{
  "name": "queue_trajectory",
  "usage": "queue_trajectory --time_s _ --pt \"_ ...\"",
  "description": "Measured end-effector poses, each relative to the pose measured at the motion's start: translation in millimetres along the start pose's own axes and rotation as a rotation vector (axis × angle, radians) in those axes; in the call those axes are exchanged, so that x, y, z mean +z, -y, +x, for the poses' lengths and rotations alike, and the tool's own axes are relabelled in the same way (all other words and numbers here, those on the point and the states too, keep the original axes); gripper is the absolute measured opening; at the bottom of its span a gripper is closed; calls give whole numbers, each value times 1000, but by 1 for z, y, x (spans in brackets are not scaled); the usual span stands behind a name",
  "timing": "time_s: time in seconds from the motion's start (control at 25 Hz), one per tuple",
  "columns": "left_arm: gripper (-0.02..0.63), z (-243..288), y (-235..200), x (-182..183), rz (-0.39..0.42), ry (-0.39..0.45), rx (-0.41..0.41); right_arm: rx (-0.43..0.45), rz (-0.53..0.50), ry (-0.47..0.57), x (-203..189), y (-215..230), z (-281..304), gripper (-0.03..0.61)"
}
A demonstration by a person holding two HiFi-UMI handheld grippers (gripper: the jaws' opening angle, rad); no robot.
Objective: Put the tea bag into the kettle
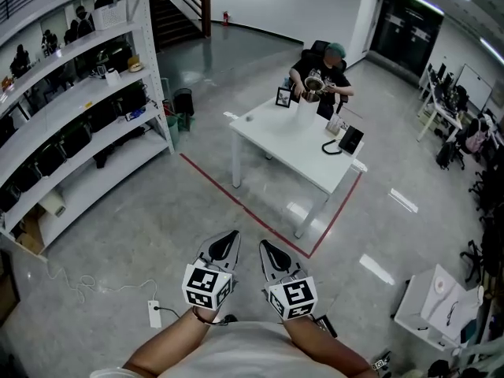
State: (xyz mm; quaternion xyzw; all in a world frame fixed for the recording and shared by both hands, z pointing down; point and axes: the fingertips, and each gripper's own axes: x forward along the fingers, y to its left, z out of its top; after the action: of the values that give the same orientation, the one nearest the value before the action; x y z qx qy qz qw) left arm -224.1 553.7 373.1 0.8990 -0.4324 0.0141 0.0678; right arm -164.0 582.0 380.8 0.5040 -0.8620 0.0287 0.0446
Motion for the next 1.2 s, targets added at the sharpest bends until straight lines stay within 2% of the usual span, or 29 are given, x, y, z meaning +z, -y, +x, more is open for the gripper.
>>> queue_trajectory --time_s 0.24,0.4,0.56,0.88,1.2 --pt "9 8 -44 3 -19 4 -8 7 -1 4 7 -16 51 11" --pt "9 19 -67 2 -73 14 -10 -5 -3 30 12 -11 75 11" --pt "8 36 -79 -4 -60 4 -7 -1 12 36 8 3 99 11" --pt "8 99 -109 -6 -53 -11 23 28 32 38 8 54 164 11" --pt "9 198 -145 -2 -72 -27 52 54 45 11 9 135 233 11"
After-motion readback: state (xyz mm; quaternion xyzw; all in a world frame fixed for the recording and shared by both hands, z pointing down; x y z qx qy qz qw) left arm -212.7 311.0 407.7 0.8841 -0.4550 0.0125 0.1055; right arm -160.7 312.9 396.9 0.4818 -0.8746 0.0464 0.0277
